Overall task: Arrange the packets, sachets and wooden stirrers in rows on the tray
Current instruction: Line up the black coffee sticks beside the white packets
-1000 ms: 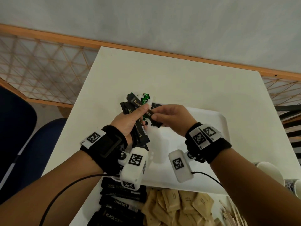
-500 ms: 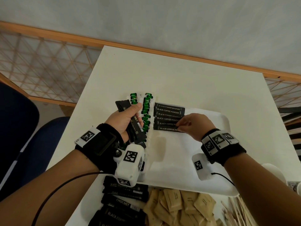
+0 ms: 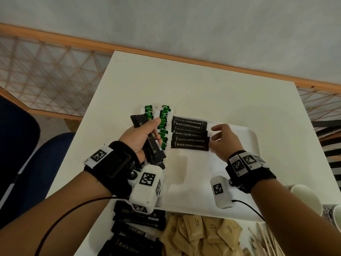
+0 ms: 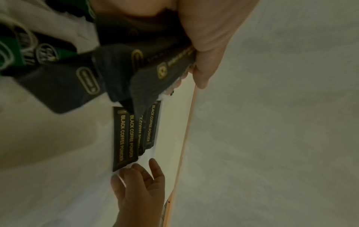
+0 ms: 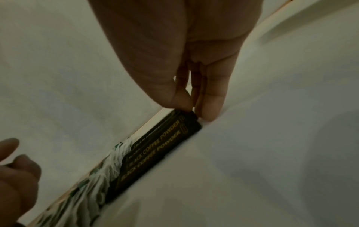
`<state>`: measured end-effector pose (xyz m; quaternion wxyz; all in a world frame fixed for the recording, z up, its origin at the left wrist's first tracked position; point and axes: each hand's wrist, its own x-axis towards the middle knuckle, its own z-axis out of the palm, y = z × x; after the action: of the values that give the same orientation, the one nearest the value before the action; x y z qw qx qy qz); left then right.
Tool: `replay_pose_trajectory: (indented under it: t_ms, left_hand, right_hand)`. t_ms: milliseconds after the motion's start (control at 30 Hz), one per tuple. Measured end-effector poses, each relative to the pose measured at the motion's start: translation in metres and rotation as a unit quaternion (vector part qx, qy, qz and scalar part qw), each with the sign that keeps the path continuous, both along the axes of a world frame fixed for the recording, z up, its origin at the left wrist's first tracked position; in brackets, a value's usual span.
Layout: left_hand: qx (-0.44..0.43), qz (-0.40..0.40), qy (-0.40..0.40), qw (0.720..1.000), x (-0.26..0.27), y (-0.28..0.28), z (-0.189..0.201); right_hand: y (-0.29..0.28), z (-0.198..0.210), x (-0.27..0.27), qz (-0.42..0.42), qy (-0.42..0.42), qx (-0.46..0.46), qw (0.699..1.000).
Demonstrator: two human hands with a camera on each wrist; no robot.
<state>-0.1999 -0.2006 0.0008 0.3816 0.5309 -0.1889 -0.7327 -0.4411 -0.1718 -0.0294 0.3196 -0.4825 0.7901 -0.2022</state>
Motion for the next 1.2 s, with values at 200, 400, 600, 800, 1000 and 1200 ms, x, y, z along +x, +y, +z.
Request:
replay_pose_trajectory:
  t_ms: [200,400,600,800,1000,1200]
  left_hand:
    - [0.000,-0.006,0.007,1.000,-0.003,0.000,0.002]
    - [-0.001,-0.007,0.000,1.000,0.000,0.000,0.000]
    - [0.005,0.008,0.014,1.000,-0.001,0.000,0.000]
    - [-0.006,0.020,0.014,1.000,-0.011,0.005,0.008]
    - [-0.026,-0.053,0.022,0.998,-0.016,0.016,0.016]
    - [0.015,-0.046,-0.005,0.999,-0.009,0.020,0.016]
  right_hand:
    - [-0.001,-0.003,0.008,-0.003,-0.025,0.004,1.000]
    - [-0.010,-0.006,0.006,-0.002,-0.008,-0.002,1.000]
    - [-0.009,-0.001,0.009,0.009,0.011,-0.012,1.000]
    - [0.008,0.033,0.052,0.110,-0.189,-0.050,0.975]
    - [0.019,0.044,0.087,0.172,-0.236,-0.021,0.956]
    - [0.015,0.041,0.056,0.087,-0.214,-0.067,0.971]
